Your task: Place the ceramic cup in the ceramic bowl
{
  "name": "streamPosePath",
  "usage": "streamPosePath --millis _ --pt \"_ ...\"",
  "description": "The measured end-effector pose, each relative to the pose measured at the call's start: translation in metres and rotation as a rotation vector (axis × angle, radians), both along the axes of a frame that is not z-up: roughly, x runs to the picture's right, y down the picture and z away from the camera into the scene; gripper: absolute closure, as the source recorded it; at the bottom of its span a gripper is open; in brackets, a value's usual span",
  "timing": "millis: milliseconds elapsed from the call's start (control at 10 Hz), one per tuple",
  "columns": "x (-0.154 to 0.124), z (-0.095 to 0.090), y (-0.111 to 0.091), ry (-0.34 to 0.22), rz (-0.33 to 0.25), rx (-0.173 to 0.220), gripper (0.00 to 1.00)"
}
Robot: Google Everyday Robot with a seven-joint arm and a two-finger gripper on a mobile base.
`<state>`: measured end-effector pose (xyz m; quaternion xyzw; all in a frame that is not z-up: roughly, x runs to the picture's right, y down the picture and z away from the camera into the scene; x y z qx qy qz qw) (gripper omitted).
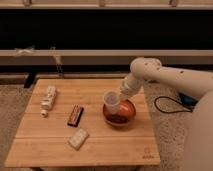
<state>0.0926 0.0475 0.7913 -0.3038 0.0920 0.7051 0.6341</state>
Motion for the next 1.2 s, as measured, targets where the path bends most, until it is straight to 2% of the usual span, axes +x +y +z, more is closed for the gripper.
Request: streamPosePath --millis 300,400,900,1200 --pt "0.010 0.020 -0.006 0.048 -0.006 -0.034 0.25" --pt "0.011 0.025 -0.008 0.055 -0.008 -0.039 0.21" --pt "0.017 0.033 -0.008 0.089 -0.010 -0.059 0.20" --pt "0.025 0.025 -0.018 0.105 -0.014 -0.029 0.20"
